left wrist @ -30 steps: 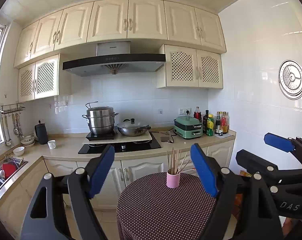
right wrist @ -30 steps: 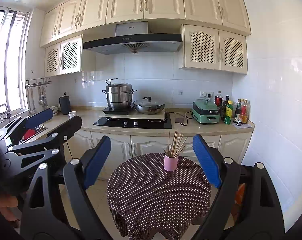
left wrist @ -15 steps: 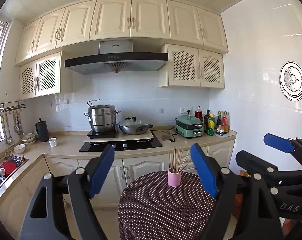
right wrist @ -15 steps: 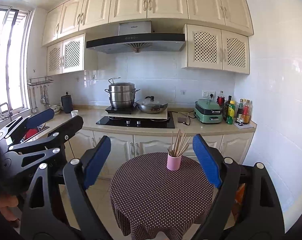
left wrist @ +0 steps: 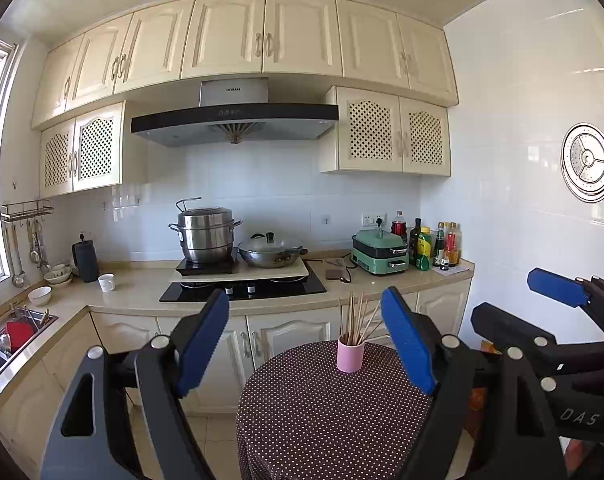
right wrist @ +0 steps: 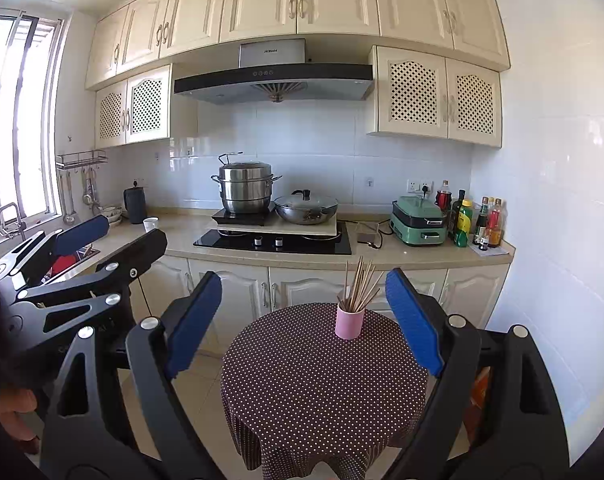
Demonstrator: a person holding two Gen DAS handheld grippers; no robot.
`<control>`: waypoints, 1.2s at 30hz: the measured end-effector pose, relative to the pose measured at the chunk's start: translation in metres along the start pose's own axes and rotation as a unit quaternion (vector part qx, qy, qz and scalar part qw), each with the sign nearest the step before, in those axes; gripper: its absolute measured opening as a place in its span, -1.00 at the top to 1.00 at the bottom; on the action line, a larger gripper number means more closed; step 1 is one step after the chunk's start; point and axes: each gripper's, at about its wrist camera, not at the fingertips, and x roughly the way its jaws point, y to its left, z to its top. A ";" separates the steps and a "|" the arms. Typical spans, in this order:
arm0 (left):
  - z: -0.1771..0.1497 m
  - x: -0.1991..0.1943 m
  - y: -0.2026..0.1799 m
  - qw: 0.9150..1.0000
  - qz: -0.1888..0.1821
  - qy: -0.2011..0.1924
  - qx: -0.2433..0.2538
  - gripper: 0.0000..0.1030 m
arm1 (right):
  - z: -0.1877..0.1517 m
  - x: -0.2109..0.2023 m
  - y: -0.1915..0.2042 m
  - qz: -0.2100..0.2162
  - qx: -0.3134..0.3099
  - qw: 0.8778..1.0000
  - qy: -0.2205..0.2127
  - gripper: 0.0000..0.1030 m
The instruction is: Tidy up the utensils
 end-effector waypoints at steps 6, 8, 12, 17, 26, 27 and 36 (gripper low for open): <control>0.001 0.000 0.000 1.000 0.001 -0.001 0.001 -0.50 | 0.000 0.001 0.000 0.001 0.001 1.000 0.000 -0.62; 0.001 0.000 -0.001 1.000 0.001 0.000 0.001 -0.50 | 0.000 0.001 0.000 0.000 0.001 1.000 0.001 -0.62; 0.001 0.001 -0.003 1.000 0.001 0.000 0.001 -0.50 | 0.000 0.000 -0.001 -0.001 0.001 1.000 0.001 -0.62; 0.001 0.001 -0.003 1.000 0.000 0.000 0.001 -0.50 | -0.001 0.000 0.000 -0.001 -0.001 1.000 0.001 -0.62; 0.008 0.005 -0.008 1.000 0.005 -0.003 0.006 -0.50 | -0.002 0.002 -0.002 -0.004 -0.004 1.000 -0.002 -0.64; 0.008 0.006 -0.009 1.000 0.006 -0.003 0.006 -0.50 | -0.002 0.002 -0.002 -0.004 -0.004 1.000 -0.002 -0.64; 0.009 0.014 -0.014 1.000 0.005 0.001 0.008 -0.50 | -0.002 0.008 -0.009 -0.003 0.002 1.000 0.004 -0.65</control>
